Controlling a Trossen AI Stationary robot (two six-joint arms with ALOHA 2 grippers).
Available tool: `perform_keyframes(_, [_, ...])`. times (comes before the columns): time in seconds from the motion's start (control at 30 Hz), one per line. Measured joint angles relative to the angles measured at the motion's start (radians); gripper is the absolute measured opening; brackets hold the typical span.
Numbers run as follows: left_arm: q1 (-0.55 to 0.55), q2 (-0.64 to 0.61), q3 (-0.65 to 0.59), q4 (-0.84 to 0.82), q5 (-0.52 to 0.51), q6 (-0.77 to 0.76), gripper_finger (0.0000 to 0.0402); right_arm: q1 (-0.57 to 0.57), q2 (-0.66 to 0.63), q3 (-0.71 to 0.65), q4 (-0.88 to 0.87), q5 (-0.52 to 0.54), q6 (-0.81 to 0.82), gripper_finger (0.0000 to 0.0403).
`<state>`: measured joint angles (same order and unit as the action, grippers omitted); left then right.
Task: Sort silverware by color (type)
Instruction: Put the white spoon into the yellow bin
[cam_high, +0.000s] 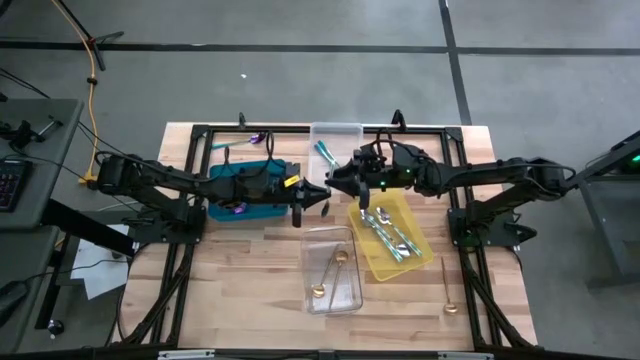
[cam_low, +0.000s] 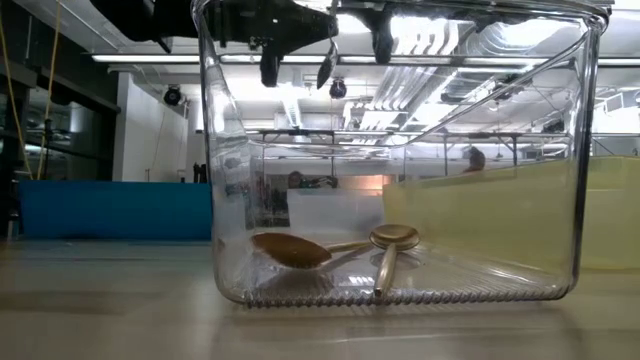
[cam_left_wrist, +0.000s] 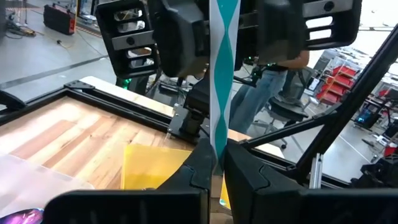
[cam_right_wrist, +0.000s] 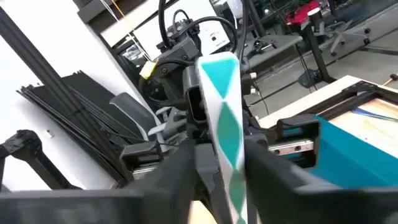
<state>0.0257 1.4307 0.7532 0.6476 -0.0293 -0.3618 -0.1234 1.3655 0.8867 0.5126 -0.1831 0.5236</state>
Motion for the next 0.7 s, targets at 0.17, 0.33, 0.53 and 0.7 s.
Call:
perform_keyframes(0.17, [-0.002, 0.000, 0.001, 0.003, 0.008, -0.010, 0.0031, -0.001, 0.000, 0.000, -0.009, -0.001, -0.010, 0.0035])
perform_keyframes(0.33, [-0.001, -0.001, 0.001, 0.003, 0.019, -0.003, 0.0046, -0.002, 0.001, 0.000, -0.009, -0.030, 0.017, 0.0038])
perform_keyframes(0.53, [0.064, -0.079, 0.001, -0.104, 0.117, -0.041, 0.0063, -0.022, -0.072, 0.000, -0.120, -0.058, -0.019, 0.0037])
perform_keyframes(0.7, [0.116, -0.195, 0.000, -0.299, 0.127, -0.011, 0.0074, -0.067, -0.205, 0.000, -0.367, -0.052, -0.079, 0.0037])
